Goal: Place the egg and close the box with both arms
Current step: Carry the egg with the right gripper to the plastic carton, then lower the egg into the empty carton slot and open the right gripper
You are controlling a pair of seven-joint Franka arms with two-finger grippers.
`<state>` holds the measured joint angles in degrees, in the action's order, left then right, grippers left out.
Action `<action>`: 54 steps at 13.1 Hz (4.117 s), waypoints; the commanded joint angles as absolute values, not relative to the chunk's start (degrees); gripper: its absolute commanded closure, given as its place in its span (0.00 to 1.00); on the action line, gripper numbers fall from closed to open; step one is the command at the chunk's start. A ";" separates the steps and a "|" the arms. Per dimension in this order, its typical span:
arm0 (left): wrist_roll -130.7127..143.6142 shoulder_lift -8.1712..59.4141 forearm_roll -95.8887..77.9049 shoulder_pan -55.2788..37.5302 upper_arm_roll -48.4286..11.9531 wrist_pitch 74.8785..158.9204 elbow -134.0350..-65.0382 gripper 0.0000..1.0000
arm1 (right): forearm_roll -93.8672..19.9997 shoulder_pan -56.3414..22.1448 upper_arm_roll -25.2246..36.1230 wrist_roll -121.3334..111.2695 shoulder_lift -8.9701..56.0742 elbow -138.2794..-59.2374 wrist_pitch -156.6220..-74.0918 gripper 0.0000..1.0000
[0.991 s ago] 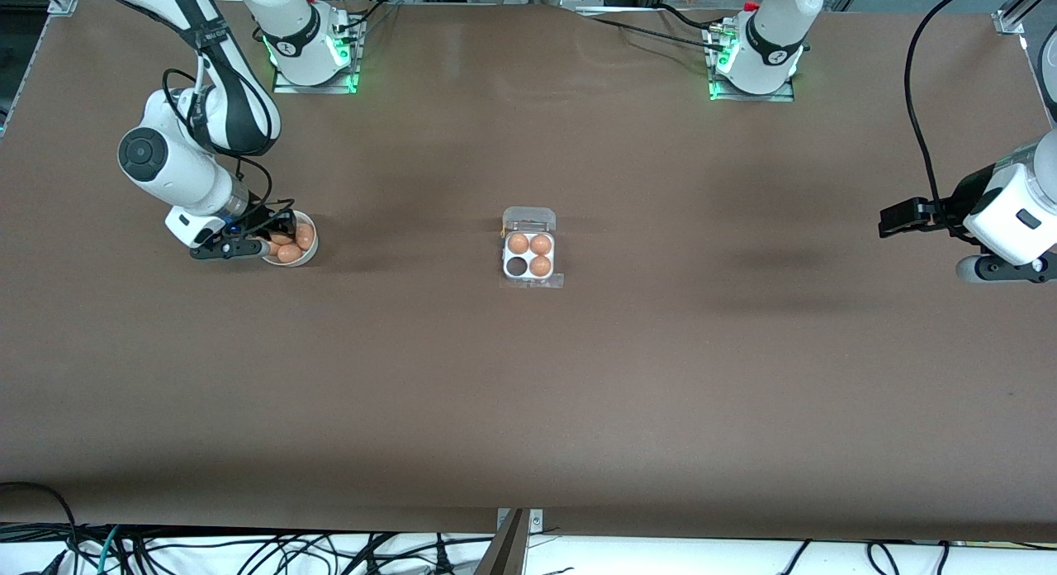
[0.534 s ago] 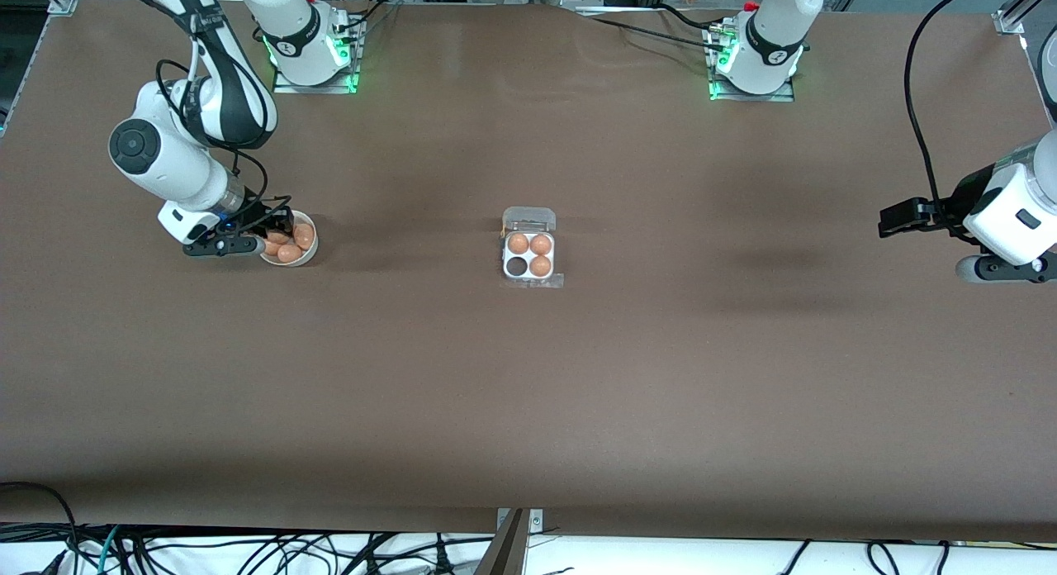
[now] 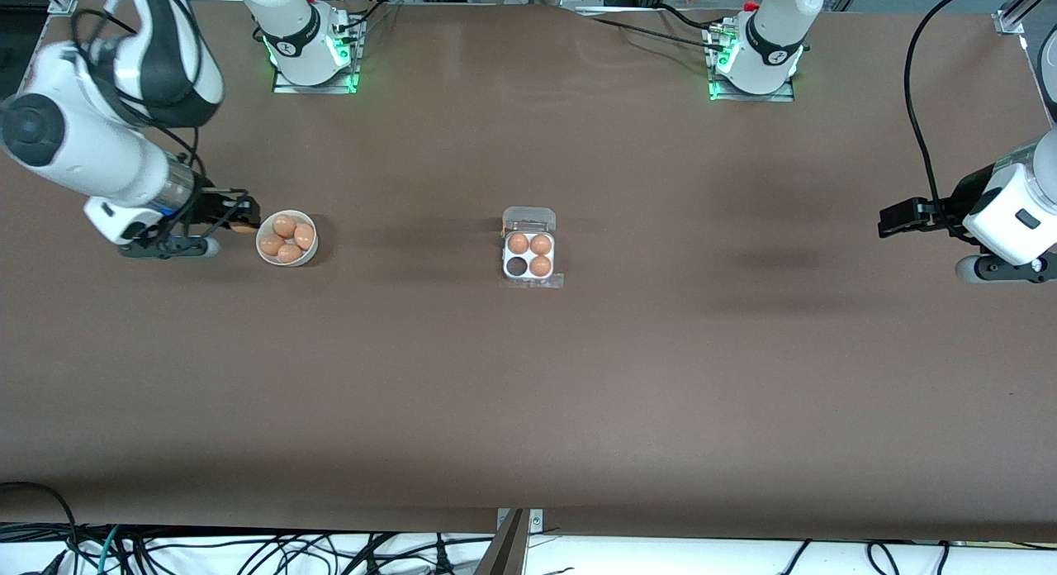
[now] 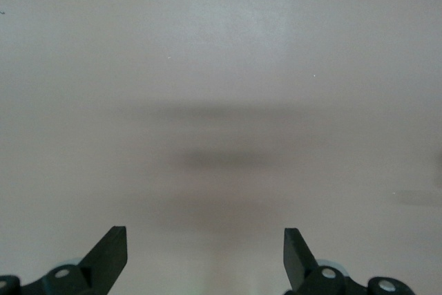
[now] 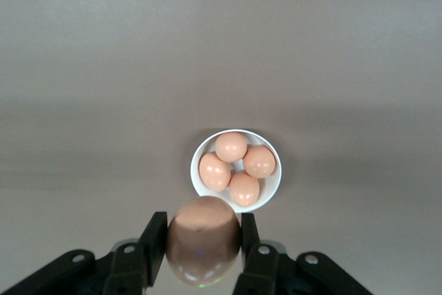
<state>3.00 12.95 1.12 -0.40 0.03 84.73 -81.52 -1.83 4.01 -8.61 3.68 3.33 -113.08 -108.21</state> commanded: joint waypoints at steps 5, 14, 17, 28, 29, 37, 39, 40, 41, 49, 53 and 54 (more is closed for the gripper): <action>2.55 12.92 0.70 -0.09 -0.18 84.20 -80.68 0.00 | -1.67 -3.32 -8.79 17.72 16.06 -88.71 -95.89 1.00; 2.55 13.27 0.70 -0.09 -0.18 84.20 -79.72 0.00 | -1.14 -21.08 -8.53 40.06 39.36 -66.71 -102.37 1.00; 2.46 13.27 0.70 0.09 -0.18 84.20 -79.54 0.00 | -1.14 -24.51 -8.53 42.97 42.27 -66.71 -106.95 1.00; 2.29 13.45 0.62 0.09 -0.18 84.38 -79.45 0.00 | 0.26 -32.69 -8.35 51.93 48.34 -67.15 -113.46 1.00; 2.29 13.45 0.62 0.09 -0.18 84.38 -79.45 0.00 | 0.26 -33.39 -8.35 52.64 48.77 -67.15 -113.64 1.00; 2.29 13.45 0.62 0.09 -0.18 84.38 -79.45 0.00 | 1.93 -36.21 -8.35 55.20 50.10 -70.75 -117.51 1.00; 2.29 13.45 0.62 0.09 -0.18 84.38 -79.45 0.00 | 1.93 -36.30 -8.35 55.28 50.01 -71.27 -117.33 1.00; 2.37 13.45 0.62 0.09 -0.18 84.38 -79.45 0.00 | 2.11 -36.30 -8.35 55.63 50.01 -71.45 -117.42 1.00; 2.37 13.45 0.53 0.09 -0.18 84.38 -79.45 0.00 | 2.20 -36.30 -8.26 55.81 50.01 -71.54 -117.42 1.00; 4.21 13.45 -1.48 -3.24 -1.23 84.20 -79.54 0.00 | 3.25 -36.30 -8.35 57.22 49.57 -71.98 -117.07 0.00; 12.38 14.14 -4.92 -9.56 -1.41 84.11 -79.72 0.00 | 3.25 -33.67 -8.17 54.94 46.59 -71.89 -112.61 0.00; 13.61 14.24 -6.49 -11.06 -1.41 83.94 -79.72 0.06 | 2.99 -32.53 -8.17 53.19 44.93 -71.89 -109.89 0.00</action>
